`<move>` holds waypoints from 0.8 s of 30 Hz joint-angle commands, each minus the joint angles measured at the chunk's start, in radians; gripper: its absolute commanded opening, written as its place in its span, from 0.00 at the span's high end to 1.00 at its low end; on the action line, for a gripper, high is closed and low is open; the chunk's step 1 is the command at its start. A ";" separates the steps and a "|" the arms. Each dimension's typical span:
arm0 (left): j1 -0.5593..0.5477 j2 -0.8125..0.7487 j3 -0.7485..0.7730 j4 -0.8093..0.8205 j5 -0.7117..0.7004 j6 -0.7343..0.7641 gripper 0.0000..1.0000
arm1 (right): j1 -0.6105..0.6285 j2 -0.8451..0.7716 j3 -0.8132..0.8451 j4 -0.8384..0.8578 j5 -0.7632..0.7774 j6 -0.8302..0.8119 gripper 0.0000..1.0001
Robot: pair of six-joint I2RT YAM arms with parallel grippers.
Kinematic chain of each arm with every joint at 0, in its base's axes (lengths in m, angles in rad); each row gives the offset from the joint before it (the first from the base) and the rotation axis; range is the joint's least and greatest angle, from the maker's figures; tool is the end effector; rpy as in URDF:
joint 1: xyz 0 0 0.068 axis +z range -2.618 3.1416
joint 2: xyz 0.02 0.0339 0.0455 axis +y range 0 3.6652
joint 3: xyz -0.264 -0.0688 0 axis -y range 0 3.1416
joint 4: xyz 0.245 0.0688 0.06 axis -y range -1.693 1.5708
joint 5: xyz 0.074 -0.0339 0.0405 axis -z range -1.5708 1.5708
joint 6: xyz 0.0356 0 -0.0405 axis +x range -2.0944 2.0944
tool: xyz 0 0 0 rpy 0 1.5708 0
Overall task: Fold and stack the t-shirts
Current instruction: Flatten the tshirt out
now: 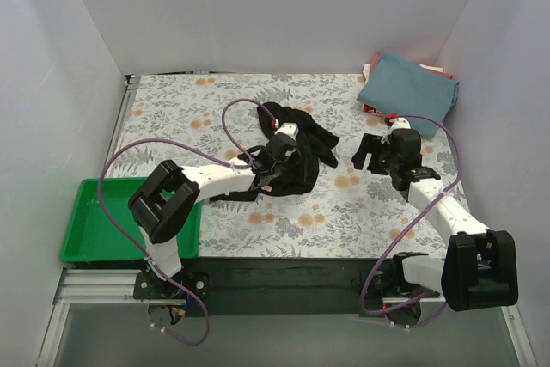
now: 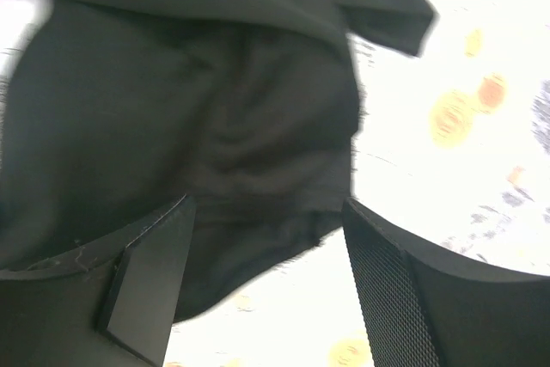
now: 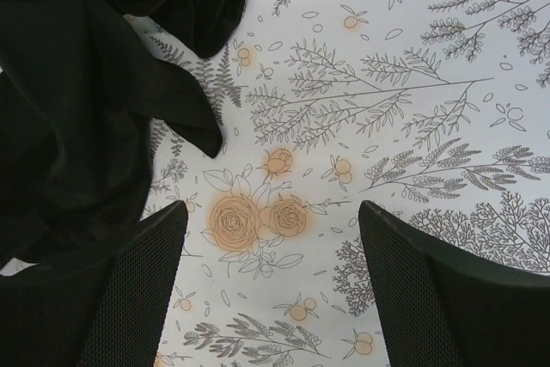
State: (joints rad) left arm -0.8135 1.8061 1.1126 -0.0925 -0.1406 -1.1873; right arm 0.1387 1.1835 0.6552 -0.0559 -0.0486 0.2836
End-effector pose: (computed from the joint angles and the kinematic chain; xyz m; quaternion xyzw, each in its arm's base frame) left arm 0.2685 -0.2767 0.1825 -0.1977 0.9007 -0.2860 0.2606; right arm 0.2508 0.0368 0.2258 0.0523 0.8790 0.1201 0.4584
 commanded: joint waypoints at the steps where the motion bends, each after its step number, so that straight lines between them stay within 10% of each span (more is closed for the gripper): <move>1: -0.056 -0.009 0.019 0.046 0.024 -0.029 0.32 | 0.001 0.010 -0.009 0.074 -0.007 -0.011 0.14; 24: -0.154 0.176 0.162 -0.016 -0.112 -0.014 0.41 | 0.002 0.005 -0.026 0.090 -0.034 -0.009 0.15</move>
State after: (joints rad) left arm -0.9703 1.9804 1.2362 -0.0856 -0.1902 -1.2110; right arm 0.1387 1.2053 0.6388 -0.0116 -0.0750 0.2840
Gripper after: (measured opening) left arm 0.595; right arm 0.852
